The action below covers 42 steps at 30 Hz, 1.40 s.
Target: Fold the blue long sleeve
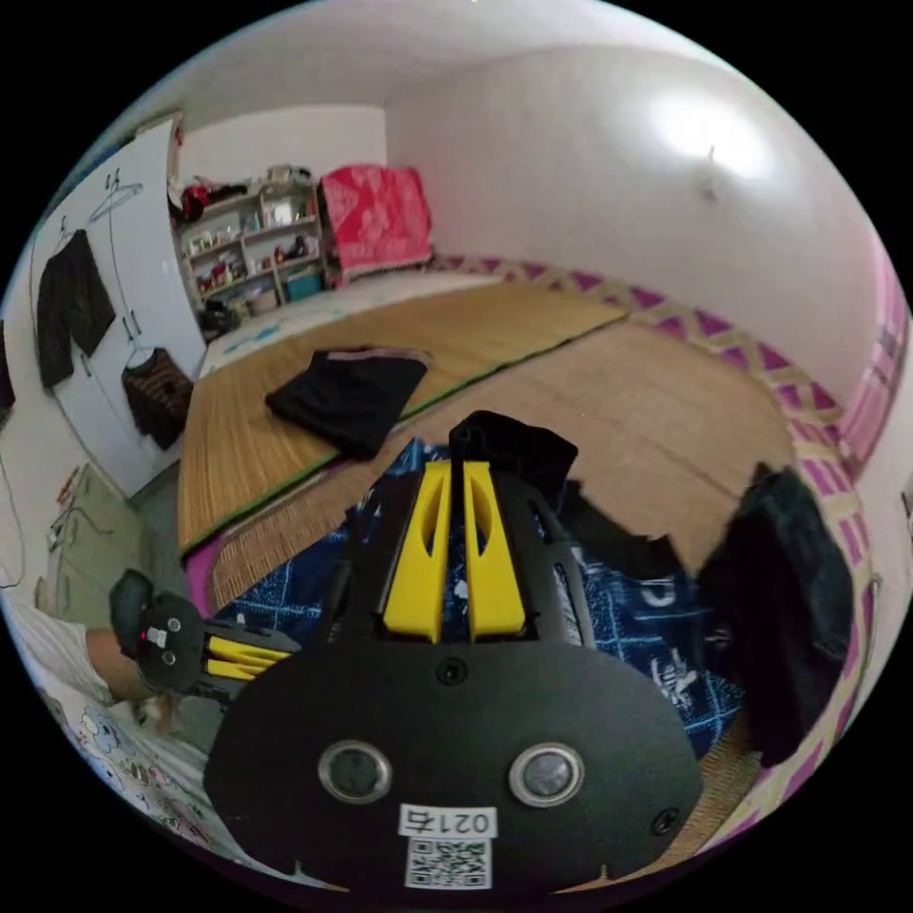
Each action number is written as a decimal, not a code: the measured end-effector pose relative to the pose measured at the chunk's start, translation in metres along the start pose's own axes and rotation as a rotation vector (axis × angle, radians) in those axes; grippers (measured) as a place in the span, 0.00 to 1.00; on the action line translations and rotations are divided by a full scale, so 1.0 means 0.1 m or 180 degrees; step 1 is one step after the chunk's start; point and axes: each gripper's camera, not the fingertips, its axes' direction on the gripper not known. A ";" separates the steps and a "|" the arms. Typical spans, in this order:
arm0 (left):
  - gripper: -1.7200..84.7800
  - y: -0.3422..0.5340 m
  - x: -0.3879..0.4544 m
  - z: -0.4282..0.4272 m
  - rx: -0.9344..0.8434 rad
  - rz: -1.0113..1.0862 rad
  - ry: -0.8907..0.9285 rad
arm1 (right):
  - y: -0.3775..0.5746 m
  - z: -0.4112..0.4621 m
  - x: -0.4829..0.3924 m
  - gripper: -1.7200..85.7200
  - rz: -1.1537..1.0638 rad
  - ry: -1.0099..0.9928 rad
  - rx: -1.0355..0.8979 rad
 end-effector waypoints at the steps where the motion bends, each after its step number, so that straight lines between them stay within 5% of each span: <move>1: 0.01 0.01 -0.02 -0.01 -0.0012 -0.0013 0.0006 | 0.04 0.38 -0.04 0.03 -0.0023 -0.0063 -0.0229; 8: 0.01 -0.03 -0.19 -0.25 0.0012 -0.0140 0.0117 | 0.20 1.26 -0.22 0.04 -0.0148 -0.0326 -0.0353; 12: 0.01 -0.12 -0.17 -0.34 0.0016 -0.0165 0.0146 | 0.48 1.93 -0.34 0.07 -0.0571 -0.0419 -0.0969; 17: 0.01 -0.16 -0.20 -0.50 0.0044 -0.0218 0.0160 | 0.81 1.41 -0.02 0.13 -0.0679 -0.0729 -0.0682; 24: 0.01 -0.38 -0.27 -0.70 0.0160 -0.0343 0.0159 | 1.58 1.29 0.58 0.11 -0.0802 0.0248 -0.1068; 42: 0.01 -1.45 -0.89 -1.05 0.0364 -0.0618 -0.0590 | 1.95 1.62 0.55 0.10 -0.1121 0.0821 -0.1104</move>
